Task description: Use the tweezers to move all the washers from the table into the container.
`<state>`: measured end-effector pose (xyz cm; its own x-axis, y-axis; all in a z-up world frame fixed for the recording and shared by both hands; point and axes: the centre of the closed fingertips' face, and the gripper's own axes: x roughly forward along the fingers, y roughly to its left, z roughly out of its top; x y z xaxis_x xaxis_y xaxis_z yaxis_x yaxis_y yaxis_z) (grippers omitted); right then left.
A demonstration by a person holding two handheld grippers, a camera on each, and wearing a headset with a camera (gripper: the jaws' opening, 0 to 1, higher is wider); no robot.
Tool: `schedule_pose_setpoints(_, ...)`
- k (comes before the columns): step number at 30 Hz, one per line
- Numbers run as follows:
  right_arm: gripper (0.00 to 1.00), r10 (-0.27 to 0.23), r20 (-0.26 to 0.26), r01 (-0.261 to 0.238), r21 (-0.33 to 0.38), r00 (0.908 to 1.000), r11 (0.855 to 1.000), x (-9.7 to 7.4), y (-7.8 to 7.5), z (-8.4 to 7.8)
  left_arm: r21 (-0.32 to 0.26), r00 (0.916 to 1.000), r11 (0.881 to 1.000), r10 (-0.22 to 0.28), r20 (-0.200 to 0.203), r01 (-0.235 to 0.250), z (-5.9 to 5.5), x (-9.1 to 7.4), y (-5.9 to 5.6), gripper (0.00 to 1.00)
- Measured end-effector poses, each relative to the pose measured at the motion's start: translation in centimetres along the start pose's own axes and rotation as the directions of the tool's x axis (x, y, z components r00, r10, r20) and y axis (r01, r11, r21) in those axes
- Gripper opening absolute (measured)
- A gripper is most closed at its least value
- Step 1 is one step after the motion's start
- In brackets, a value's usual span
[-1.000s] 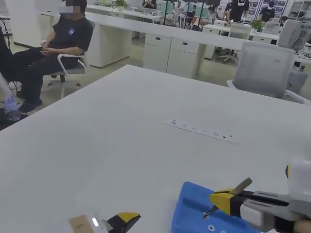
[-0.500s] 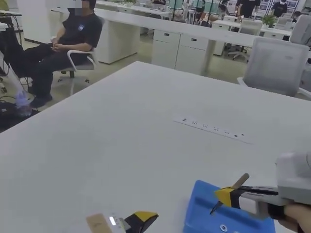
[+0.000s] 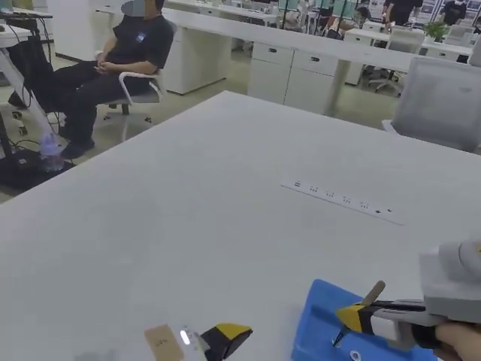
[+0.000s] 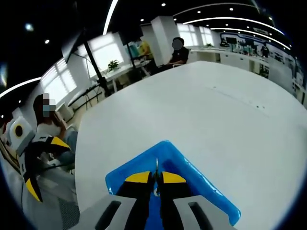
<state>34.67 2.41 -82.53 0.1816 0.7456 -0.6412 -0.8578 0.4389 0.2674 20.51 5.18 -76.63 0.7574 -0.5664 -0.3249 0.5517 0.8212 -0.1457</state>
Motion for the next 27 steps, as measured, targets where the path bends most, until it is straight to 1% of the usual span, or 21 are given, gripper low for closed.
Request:
schedule_pose_setpoints(6,0.03,-0.008,-0.026,0.008,-0.016,0.9996,1.0,0.6,-0.5,-0.5,0.0,1.0,1.0,-0.006,0.007,0.006,0.2,0.0,-0.1,0.72)
schedule_pose_setpoints(8,0.03,-0.007,-0.028,0.007,-0.022,0.9996,1.0,0.6,-0.4,-0.5,-0.002,1.0,1.0,-0.002,0.006,0.002,0.1,0.0,-0.1,0.72)
schedule_pose_setpoints(11,0.03,-0.008,-0.031,0.006,-0.06,0.9995,0.998,0.6,-0.2,-0.5,-0.004,1.0,1.0,0.003,0.006,-0.003,0.1,-0.1,0.0,0.71)
schedule_pose_setpoints(14,0.04,-0.005,-0.028,0.003,-0.061,0.9996,0.998,0.6,-0.4,-0.4,-0.003,1.0,1.0,0.004,0.004,-0.004,0.1,0.0,0.1,0.71)
schedule_pose_setpoints(17,0.04,-0.009,-0.011,0.008,-0.058,0.9999,0.998,0.3,-0.5,-0.1,-0.001,1.0,1.0,0.003,0.004,-0.003,0.1,0.0,0.1,0.71)
schedule_pose_setpoints(18,0.04,-0.007,0.002,0.007,-0.055,1.0,0.998,0.1,-0.4,0.2,-0.001,1.0,1.0,0.004,0.004,-0.004,0.1,0.0,0.1,0.71)
schedule_pose_setpoints(21,0.04,-0.011,0.015,0.012,-0.061,0.9998,0.998,-0.4,-0.3,0.6,-0.001,1.0,1.0,0.005,0.004,-0.005,0.1,0.0,0.1,0.71)
schedule_pose_setpoints(23,0.04,-0.014,0.032,0.016,-0.066,0.9994,0.998,-1.0,-0.1,1.0,-0.001,1.0,1.0,0.006,0.004,-0.006,0.1,0.0,0.2,0.71)
schedule_pose_setpoints(26,0.04,-0.006,0.064,0.009,-0.055,0.9979,0.998,-1.8,0.4,1.5,-0.001,1.0,1.0,0.005,0.004,-0.005,0.1,0.0,0.1,0.71)
schedule_pose_setpoints(27,0.04,-0.004,0.071,0.008,-0.053,0.9975,0.999,-2.1,0.9,1.7,0.0,1.0,1.0,0.004,0.004,-0.004,0.1,0.0,0.1,0.71)
